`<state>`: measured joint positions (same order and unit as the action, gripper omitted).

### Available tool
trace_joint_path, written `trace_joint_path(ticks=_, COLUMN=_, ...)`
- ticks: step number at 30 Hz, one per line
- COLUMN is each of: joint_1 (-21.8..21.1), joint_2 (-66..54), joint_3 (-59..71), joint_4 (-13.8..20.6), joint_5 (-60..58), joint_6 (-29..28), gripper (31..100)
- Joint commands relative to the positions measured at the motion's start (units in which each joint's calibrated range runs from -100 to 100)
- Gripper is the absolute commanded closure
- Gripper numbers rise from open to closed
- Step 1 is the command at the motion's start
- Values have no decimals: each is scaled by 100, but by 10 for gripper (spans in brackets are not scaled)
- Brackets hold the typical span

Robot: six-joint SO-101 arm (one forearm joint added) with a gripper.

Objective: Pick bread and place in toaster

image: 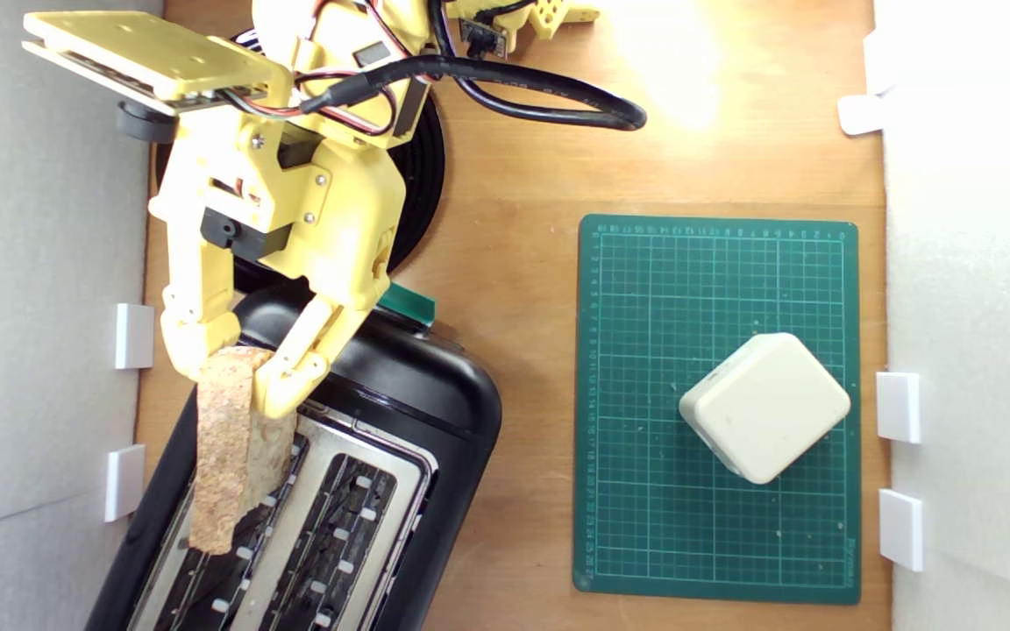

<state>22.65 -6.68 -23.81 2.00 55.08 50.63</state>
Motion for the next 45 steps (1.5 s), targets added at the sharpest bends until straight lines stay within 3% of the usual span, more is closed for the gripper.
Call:
trace_joint_path(ticks=1, joint_1=-17, joint_2=-23, joint_3=-293, joint_4=0, joint_5=-167, joint_6=-18, gripper=716)
trace_joint_path(ticks=26, joint_1=160, joint_2=327, joint_3=-302, joint_4=54, joint_5=-466, joint_6=19, gripper=716)
trace_joint_path(ticks=45, joint_1=63, joint_2=892, joint_3=-393, joint_4=36, joint_5=-662, joint_6=-23, gripper=716)
